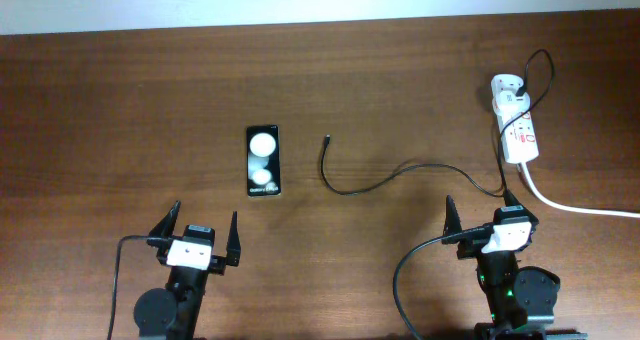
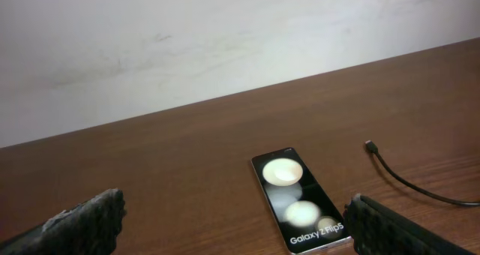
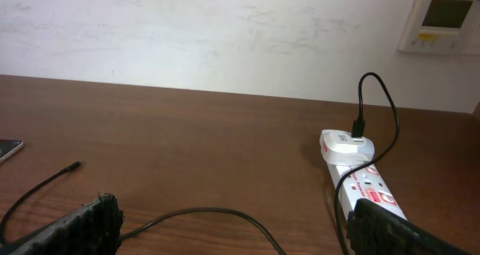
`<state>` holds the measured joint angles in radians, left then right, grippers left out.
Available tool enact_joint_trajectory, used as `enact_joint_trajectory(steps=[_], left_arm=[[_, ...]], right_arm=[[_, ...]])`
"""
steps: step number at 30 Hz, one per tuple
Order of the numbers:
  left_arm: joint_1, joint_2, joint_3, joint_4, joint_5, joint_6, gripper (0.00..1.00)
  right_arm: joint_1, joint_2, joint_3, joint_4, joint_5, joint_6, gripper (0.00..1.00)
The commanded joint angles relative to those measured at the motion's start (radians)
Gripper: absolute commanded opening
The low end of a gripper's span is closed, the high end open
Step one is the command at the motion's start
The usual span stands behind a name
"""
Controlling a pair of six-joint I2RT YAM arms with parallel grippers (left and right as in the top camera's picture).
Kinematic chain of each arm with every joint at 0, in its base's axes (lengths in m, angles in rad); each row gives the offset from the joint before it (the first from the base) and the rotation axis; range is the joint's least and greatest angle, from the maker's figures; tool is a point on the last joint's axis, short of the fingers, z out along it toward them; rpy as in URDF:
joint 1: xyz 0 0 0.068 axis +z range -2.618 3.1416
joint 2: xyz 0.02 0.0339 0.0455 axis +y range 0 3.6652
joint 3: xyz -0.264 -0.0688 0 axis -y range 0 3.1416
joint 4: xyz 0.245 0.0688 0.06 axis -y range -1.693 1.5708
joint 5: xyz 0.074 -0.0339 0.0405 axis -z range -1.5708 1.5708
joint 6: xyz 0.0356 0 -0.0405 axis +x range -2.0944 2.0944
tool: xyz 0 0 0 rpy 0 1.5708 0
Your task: Plug charger to phone and switch on socket
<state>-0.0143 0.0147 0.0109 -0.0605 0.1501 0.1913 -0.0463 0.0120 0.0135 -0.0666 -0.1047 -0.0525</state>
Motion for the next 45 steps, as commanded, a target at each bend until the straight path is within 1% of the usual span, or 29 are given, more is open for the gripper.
enact_joint_trajectory(steps=[1,13,15,18,19,21,25,27,28,30,31,35,36,37,39,42,43,45], left_arm=[[0.005,-0.009,-0.002,-0.006,0.010,0.016,0.99],[0.004,-0.009,-0.002,0.003,0.020,0.016,0.99],[0.004,-0.008,-0.002,0.002,0.101,0.015,0.99],[0.004,0.029,0.020,0.006,0.161,0.011,0.99],[0.004,0.088,0.074,0.006,0.196,0.001,0.99],[0.004,0.225,0.179,0.006,0.214,-0.007,0.99],[0.004,0.621,0.439,0.006,0.326,-0.007,0.99],[0.004,0.790,0.552,0.001,0.334,-0.011,0.99],[0.004,0.841,0.594,-0.013,0.334,-0.011,0.99],[0.004,1.046,0.798,-0.137,0.352,-0.011,0.99],[0.004,1.103,0.864,-0.187,0.352,-0.011,0.99],[0.004,1.434,1.247,-0.487,0.351,-0.010,0.99],[0.004,1.484,1.302,-0.534,0.351,-0.010,0.99],[0.004,1.575,1.395,-0.618,0.351,-0.010,0.99],[0.002,1.645,1.429,-0.671,0.347,-0.010,0.99],[0.002,1.752,1.428,-0.698,0.352,-0.011,0.99],[0.002,1.767,1.428,-0.723,0.352,-0.011,0.99],[-0.005,1.780,1.428,-0.715,0.366,-0.020,0.99]], right_arm=[[0.007,-0.005,-0.008,-0.001,0.005,0.005,0.99],[0.007,-0.005,-0.008,-0.001,0.005,0.005,0.99],[0.007,-0.005,-0.008,-0.001,0.005,0.005,0.99],[0.007,-0.005,-0.008,-0.001,0.005,0.005,0.99],[0.007,-0.005,-0.008,-0.001,0.005,0.005,0.99],[0.007,-0.005,-0.008,-0.001,0.005,0.005,0.99],[0.007,-0.005,-0.008,-0.001,0.005,0.005,0.99],[0.007,-0.005,-0.008,-0.001,0.005,0.005,0.99],[0.007,-0.005,-0.008,-0.001,0.005,0.005,0.99],[0.007,-0.005,-0.008,-0.001,0.005,0.005,0.99],[0.007,-0.005,-0.008,-0.001,0.005,0.005,0.99],[0.007,-0.005,-0.008,-0.001,0.005,0.005,0.99],[0.007,-0.005,-0.008,-0.001,0.005,0.005,0.99],[0.007,-0.005,-0.008,-0.001,0.005,0.005,0.99],[0.007,-0.005,-0.008,-0.001,0.005,0.005,0.99],[0.007,-0.005,-0.008,-0.001,0.005,0.005,0.99],[0.007,-0.005,-0.008,-0.001,0.005,0.005,0.99],[0.007,-0.005,-0.008,-0.001,0.005,0.005,0.99]])
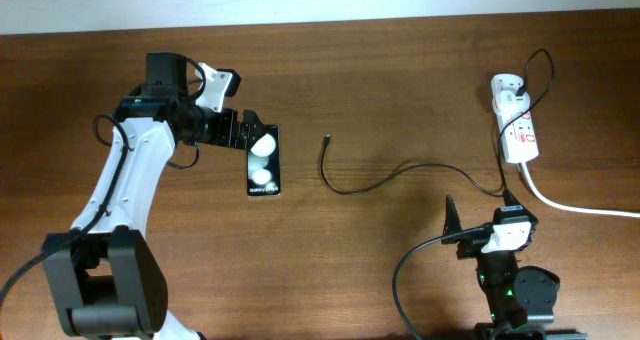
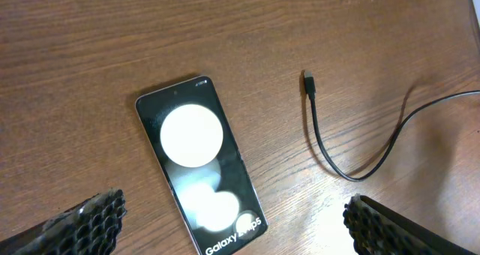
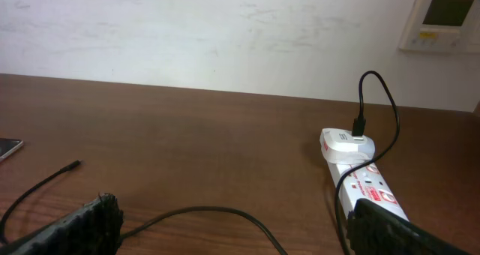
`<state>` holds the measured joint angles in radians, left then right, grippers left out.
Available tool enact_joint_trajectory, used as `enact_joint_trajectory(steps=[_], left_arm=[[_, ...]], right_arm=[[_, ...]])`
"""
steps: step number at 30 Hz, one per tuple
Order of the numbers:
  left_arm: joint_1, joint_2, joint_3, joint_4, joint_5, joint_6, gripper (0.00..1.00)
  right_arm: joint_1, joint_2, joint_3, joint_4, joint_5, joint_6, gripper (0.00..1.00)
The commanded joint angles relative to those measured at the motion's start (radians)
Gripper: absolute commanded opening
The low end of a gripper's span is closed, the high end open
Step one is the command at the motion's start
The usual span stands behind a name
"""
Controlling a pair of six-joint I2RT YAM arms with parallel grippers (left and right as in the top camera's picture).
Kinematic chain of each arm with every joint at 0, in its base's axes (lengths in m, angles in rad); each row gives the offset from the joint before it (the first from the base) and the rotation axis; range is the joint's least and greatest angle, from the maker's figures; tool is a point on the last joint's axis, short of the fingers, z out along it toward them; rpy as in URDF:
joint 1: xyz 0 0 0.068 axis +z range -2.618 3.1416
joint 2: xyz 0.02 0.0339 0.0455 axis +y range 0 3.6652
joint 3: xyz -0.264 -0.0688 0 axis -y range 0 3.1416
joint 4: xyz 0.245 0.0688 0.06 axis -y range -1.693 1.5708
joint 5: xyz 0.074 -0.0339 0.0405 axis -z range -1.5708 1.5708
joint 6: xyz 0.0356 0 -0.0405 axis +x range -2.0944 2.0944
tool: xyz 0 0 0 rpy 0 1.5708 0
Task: Plug charger to phone and switch on socket
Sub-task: 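Move the left gripper over the black phone and grasp it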
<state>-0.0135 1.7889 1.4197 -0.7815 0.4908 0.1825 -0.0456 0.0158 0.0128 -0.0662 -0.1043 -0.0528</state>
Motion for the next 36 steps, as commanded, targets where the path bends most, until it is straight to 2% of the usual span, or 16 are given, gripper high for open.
enact_joint_trajectory(steps=[1,2,4,5,7,10,13,20,23,24,25,31,33,36], left_arm=[[-0.039,0.026,0.019,0.005,-0.047,-0.044,0.99],[-0.077,0.048,0.019,0.004,-0.181,-0.105,1.00],[-0.145,0.099,0.019,0.014,-0.280,-0.158,0.99],[-0.166,0.136,0.019,0.023,-0.328,-0.242,0.99],[-0.169,0.198,0.019,0.028,-0.357,-0.337,0.99],[-0.170,0.276,0.019,0.044,-0.357,-0.354,0.99],[-0.176,0.319,0.019,0.070,-0.361,-0.425,0.99],[-0.243,0.339,0.019,0.048,-0.513,-0.512,0.99],[-0.247,0.339,0.019,0.018,-0.486,-0.535,1.00],[-0.247,0.339,0.019,0.003,-0.462,-0.535,0.95],[-0.247,0.339,0.019,-0.017,-0.438,-0.538,0.94],[-0.249,0.339,0.019,-0.137,-0.403,-0.537,0.95],[-0.254,0.339,0.027,-0.146,-0.452,-0.533,0.93],[-0.299,0.339,0.130,-0.220,-0.574,-0.533,0.96]], right_arm=[[0.006,-0.009,-0.007,-0.002,0.005,0.005,0.98],[0.006,-0.009,-0.007,-0.002,0.005,0.005,0.99],[0.006,-0.009,-0.007,-0.002,0.005,0.005,0.98],[0.006,-0.009,-0.007,-0.002,0.005,0.005,0.99],[0.006,-0.009,-0.007,-0.002,0.005,0.005,0.99],[0.006,-0.009,-0.007,-0.002,0.005,0.005,0.99],[0.006,-0.009,-0.007,-0.002,0.005,0.005,0.99],[0.006,-0.009,-0.007,-0.002,0.005,0.005,0.99],[0.006,-0.009,-0.007,-0.002,0.005,0.005,0.99],[0.006,-0.009,-0.007,-0.002,0.005,0.005,0.99],[0.006,-0.009,-0.007,-0.002,0.005,0.005,0.99],[0.006,-0.009,-0.007,-0.002,0.005,0.005,0.98],[0.006,-0.009,-0.007,-0.002,0.005,0.005,0.98],[0.006,-0.009,-0.007,-0.002,0.005,0.005,0.99]])
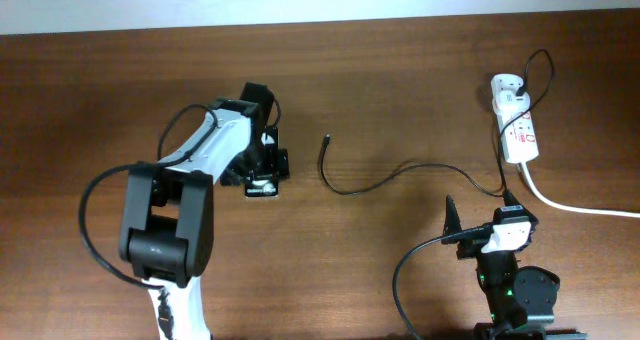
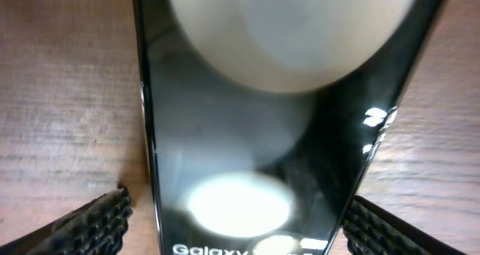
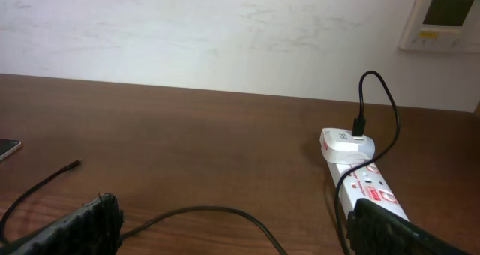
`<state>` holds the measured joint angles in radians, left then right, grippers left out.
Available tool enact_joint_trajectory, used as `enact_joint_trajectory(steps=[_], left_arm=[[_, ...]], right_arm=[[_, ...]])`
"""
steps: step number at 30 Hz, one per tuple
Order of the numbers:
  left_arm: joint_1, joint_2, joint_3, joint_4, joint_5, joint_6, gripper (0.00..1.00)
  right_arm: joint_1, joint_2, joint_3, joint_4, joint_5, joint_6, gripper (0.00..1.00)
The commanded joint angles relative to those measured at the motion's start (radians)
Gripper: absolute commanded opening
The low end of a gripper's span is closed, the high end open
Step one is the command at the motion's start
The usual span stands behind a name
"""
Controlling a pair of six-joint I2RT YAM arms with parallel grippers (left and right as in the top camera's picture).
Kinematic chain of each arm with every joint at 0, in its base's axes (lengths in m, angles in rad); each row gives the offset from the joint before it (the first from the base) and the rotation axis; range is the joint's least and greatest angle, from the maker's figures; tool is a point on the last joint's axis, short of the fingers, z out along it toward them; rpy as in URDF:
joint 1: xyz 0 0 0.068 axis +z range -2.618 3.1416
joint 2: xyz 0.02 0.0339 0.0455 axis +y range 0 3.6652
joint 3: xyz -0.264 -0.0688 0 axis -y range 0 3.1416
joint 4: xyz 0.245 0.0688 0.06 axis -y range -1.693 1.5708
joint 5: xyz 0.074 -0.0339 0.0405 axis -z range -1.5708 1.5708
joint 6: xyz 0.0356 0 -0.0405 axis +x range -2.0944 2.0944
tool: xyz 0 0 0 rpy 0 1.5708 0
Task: Plug charger to phone and switch on socket
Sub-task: 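Move the left gripper over the black phone and grasp it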
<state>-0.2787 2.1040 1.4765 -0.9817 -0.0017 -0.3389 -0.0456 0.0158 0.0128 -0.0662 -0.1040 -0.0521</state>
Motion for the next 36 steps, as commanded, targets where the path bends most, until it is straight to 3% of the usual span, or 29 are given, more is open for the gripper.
enact_joint_trajectory(steps=[1,10,21,23,36], left_arm=[[-0.041,0.024,0.096,-0.019,-0.081,-0.012,0.97],[0.005,0.054,0.112,0.064,-0.009,0.045,1.00],[0.014,0.090,0.111,0.068,-0.020,0.132,1.00],[0.014,0.090,0.110,0.072,-0.021,0.127,0.90],[0.014,0.090,0.110,0.068,0.016,0.055,0.79]], right_arm=[[0.006,-0.009,-0.007,-0.002,0.005,0.005,0.99],[0.006,-0.009,-0.007,-0.002,0.005,0.005,0.98],[0.006,-0.009,-0.007,-0.002,0.005,0.005,0.98],[0.006,-0.009,-0.007,-0.002,0.005,0.005,0.99],[0.006,-0.009,-0.007,-0.002,0.005,0.005,0.98]])
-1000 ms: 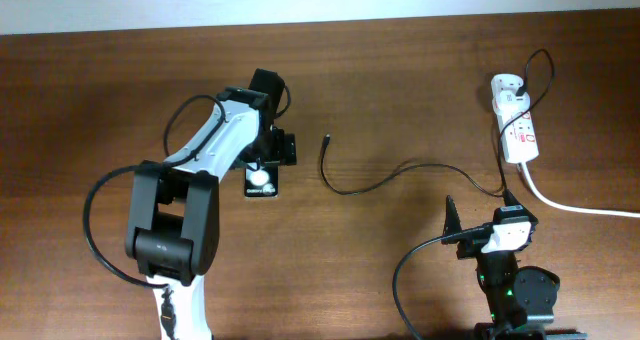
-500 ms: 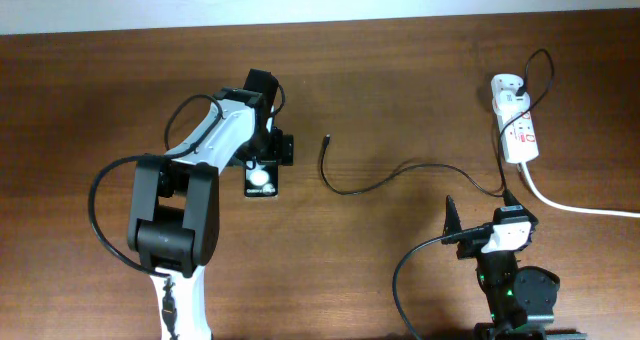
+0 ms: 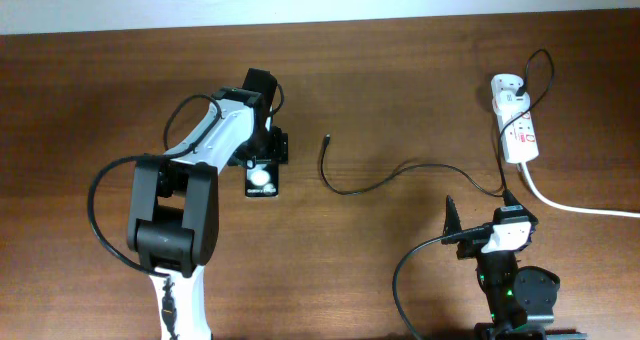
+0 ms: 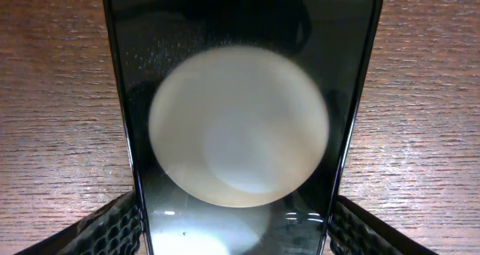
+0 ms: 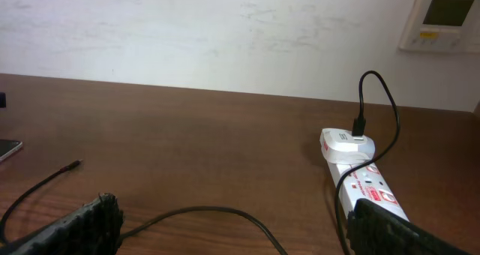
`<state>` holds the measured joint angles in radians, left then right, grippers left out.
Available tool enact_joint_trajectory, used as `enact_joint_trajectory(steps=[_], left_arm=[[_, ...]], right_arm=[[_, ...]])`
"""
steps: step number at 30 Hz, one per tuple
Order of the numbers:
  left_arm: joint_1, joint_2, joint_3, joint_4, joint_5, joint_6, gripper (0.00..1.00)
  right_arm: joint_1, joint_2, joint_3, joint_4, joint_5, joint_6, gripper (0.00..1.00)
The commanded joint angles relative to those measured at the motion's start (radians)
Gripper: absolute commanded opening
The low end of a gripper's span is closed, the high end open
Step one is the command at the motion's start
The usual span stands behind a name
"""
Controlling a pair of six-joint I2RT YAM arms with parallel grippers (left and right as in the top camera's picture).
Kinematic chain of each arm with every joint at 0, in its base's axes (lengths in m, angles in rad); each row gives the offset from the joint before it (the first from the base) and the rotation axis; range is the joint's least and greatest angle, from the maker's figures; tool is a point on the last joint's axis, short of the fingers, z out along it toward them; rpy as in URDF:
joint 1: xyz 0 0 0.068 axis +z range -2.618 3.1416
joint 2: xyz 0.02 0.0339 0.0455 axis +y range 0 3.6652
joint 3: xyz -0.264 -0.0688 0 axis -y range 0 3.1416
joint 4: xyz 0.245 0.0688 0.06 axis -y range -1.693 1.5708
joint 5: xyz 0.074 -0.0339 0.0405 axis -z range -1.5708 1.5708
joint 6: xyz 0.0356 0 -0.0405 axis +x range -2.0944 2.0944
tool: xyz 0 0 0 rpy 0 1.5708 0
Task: Plug charger to phone and switch on socket
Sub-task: 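Move the left gripper over the black phone and grasp it, then lift the phone with the left gripper and turn it upright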
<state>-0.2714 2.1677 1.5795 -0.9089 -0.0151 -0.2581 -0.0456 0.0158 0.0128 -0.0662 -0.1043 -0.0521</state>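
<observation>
A black flip phone (image 3: 261, 182) lies flat on the table left of centre, its screen lit; it fills the left wrist view (image 4: 238, 127). My left gripper (image 3: 263, 148) reaches down over the phone's far half, and its pads (image 4: 120, 229) press both long edges. The black charger cable (image 3: 385, 183) curves across the middle, its free plug (image 3: 327, 138) lying right of the phone. The cable runs to a white adapter (image 3: 507, 85) in the white power strip (image 3: 520, 132). My right gripper (image 3: 480, 204) rests open at the front right, holding nothing.
The strip's thick white lead (image 3: 575, 207) runs off the right edge. In the right wrist view the strip (image 5: 371, 191) lies ahead on the right and the cable plug (image 5: 75, 164) far left. A white wall bounds the table's far edge.
My left gripper has shifted a little toward the phone's far end and its fingers have drawn in from standing wide of the phone to pressing its two long edges. The right arm is unchanged.
Both arms first rested open at the front edge, with the phone and cable lying untouched. Then the left arm was stretched out to the left of the phone. Later it was low over the phone with fingers wide, and now they grip the phone's edges.
</observation>
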Motion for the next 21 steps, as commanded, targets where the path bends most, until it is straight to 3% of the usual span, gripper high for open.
enact_joint_trajectory(steps=[1,10,21], left_arm=[[0.006,0.026,0.007,-0.006,0.033,-0.041,0.79],[0.006,0.026,0.013,-0.010,0.038,-0.040,0.74],[0.006,0.026,0.180,-0.151,0.038,-0.040,0.73]], right_arm=[[0.006,-0.009,-0.007,-0.002,0.005,0.005,0.99],[0.006,-0.009,-0.007,-0.002,0.005,0.005,0.99],[0.006,-0.009,-0.007,-0.002,0.005,0.005,0.99]])
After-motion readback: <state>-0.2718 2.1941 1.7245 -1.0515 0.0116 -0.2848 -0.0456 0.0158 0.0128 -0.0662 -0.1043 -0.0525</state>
